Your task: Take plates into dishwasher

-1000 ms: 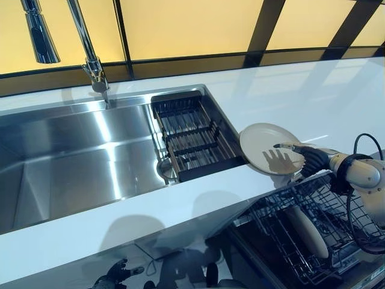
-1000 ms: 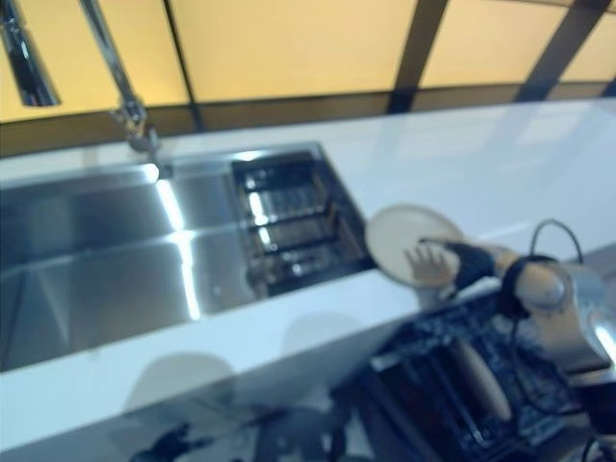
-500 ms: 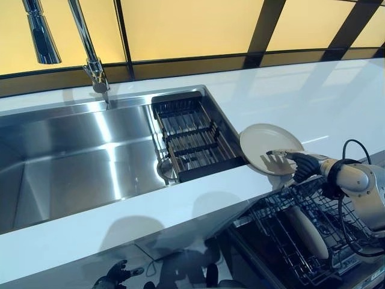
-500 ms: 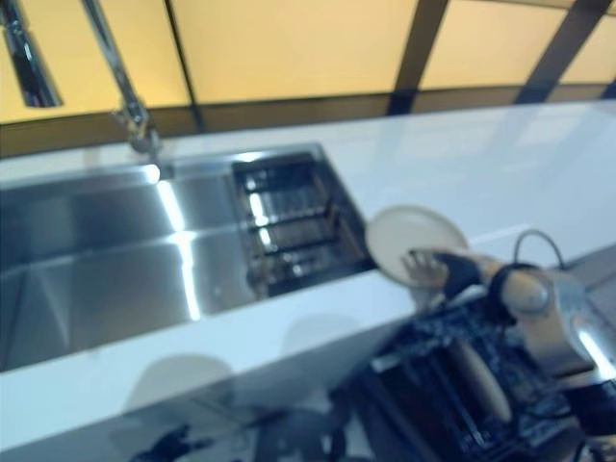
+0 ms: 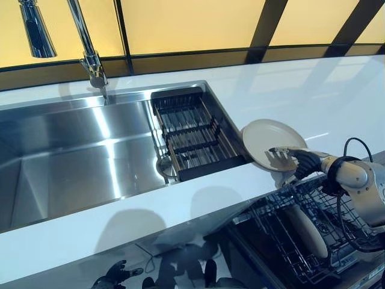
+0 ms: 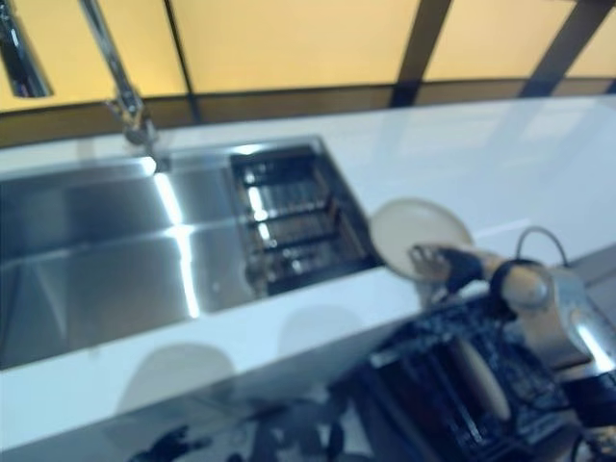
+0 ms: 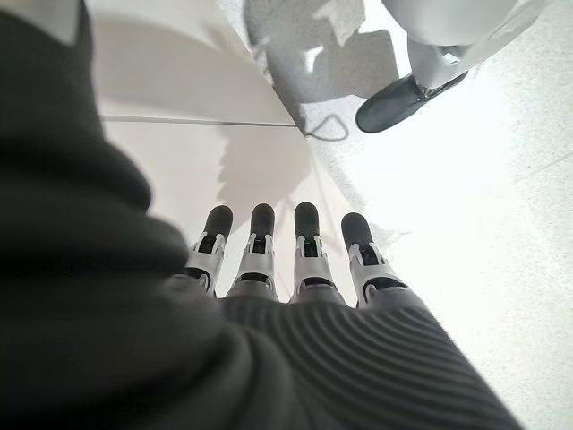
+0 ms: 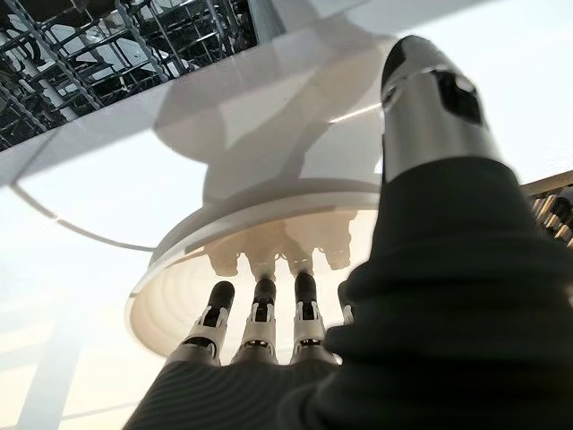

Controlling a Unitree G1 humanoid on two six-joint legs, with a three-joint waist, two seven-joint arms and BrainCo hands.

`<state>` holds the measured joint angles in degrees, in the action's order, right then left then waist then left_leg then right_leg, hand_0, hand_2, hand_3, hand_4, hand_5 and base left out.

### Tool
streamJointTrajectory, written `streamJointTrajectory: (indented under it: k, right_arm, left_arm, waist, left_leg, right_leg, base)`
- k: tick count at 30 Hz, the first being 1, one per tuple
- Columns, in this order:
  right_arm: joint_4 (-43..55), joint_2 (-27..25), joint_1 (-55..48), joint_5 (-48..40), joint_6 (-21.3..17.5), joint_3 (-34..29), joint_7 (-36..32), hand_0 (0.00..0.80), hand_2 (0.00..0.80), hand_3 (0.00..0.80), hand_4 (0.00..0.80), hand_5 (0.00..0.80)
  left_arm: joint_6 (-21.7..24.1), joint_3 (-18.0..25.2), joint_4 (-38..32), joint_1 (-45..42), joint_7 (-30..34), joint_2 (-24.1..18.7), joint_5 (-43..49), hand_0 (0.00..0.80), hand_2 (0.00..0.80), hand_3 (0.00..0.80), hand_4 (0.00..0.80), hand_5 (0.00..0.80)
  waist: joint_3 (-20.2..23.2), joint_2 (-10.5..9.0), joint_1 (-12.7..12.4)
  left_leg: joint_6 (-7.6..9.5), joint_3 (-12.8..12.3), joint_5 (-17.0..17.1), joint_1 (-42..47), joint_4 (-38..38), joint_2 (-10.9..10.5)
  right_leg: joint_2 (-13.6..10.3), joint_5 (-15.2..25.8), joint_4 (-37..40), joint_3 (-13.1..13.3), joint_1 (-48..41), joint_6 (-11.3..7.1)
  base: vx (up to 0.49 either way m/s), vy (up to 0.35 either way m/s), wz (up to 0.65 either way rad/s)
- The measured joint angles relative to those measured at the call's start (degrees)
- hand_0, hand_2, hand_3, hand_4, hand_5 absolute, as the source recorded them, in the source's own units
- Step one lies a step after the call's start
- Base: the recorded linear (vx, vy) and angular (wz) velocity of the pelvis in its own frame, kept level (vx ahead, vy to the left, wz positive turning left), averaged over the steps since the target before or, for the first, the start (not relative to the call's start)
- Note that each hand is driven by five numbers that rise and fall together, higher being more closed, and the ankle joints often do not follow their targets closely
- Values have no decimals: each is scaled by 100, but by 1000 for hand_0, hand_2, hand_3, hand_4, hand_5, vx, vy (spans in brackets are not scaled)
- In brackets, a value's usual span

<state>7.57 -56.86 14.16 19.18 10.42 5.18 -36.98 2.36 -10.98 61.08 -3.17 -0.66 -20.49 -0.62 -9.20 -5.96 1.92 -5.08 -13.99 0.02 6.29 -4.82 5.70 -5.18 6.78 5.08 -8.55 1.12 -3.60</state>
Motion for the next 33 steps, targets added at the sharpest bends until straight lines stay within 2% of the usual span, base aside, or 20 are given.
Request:
streamJointTrajectory:
  k: [7, 8, 10, 13, 14, 17, 18, 22, 33]
  right_arm:
    - [-100, 0, 152, -9, 15, 12, 1, 0, 0, 0, 0, 0]
    - [-173, 0, 202, -9, 15, 14, 5, 147, 147, 147, 147, 147]
    - [-265, 0, 306, -7, 19, 14, 69, 226, 226, 226, 226, 226]
    - [-425, -12, 530, -3, 54, 14, 127, 483, 483, 483, 483, 483]
    - [-429, -12, 576, -5, 55, 28, 120, 609, 609, 609, 609, 609]
    - [-417, -7, 612, 0, 42, 123, 134, 734, 734, 734, 734, 734]
    - [-418, -7, 622, 10, 43, 128, 132, 800, 800, 800, 800, 800]
    - [-419, -7, 650, 78, 39, 153, 130, 800, 800, 800, 800, 800]
    - [-413, -6, 642, 272, -3, 175, 261, 800, 800, 800, 800, 800]
  left_arm:
    - [-42, 0, -18, 64, 9, -50, 0, 0, 0, 0, 0, 0]
    - [-44, -1, -36, 71, 10, -59, 0, 0, 0, 0, 0, 0]
    - [-52, -1, -47, 92, 10, -67, 0, 0, 0, 0, 0, 0]
    - [-56, -1, -127, 149, 12, -71, 0, 0, 0, 0, 0, 0]
    - [-56, -1, -132, 163, 14, -72, 0, 0, 0, 0, 0, 0]
    - [-58, -1, -128, 159, 15, -79, 0, 0, 0, 0, 0, 0]
    - [-59, -1, -128, 160, 17, -79, 0, 0, 0, 0, 0, 0]
    - [-59, -1, -129, 182, 18, -79, 0, 0, 0, 0, 0, 0]
    - [-60, -1, -131, 178, 16, -79, 0, 0, 0, 0, 0, 0]
  waist:
    - [-99, -52, -9]
    - [-112, -54, -16]
    - [-125, -49, -40]
    - [-146, -46, -140]
    - [-154, -49, -144]
    - [-176, -78, -170]
    - [-179, -82, -172]
    - [-190, -88, -268]
    - [-196, -80, -270]
  left_leg:
    - [20, 2, -13, -3, -1, 1]
    - [25, 3, -16, -3, -1, 0]
    - [21, 4, -14, -7, -1, 0]
    - [3, 10, -3, -11, -1, 1]
    - [-1, 11, -1, -12, -1, 0]
    - [-1, 19, -1, -17, 0, -2]
    - [-1, 19, -1, -18, 0, -3]
    - [-1, 21, -1, -20, 0, -1]
    - [-1, 22, -1, -26, 0, -3]
  right_leg:
    - [-1, 0, 4, -1, 2, 0]
    - [-2, 0, 4, -1, 2, 0]
    - [-1, 0, 3, -2, 6, 0]
    - [2, -1, -1, -4, 10, 0]
    - [1, -1, -1, -5, 10, 0]
    - [-3, -2, -1, -14, 10, -1]
    - [-4, -2, -1, -15, 10, -1]
    - [-3, -2, -1, -17, 11, -1]
    - [-5, -2, -4, -17, 17, -1]
  base:
    - [0, 0, 0]
    - [0, 0, 0]
    - [0, 0, 0]
    - [0, 0, 0]
    - [0, 0, 0]
    - [0, 0, 0]
    - [0, 0, 0]
    - [0, 0, 0]
    - [0, 0, 0]
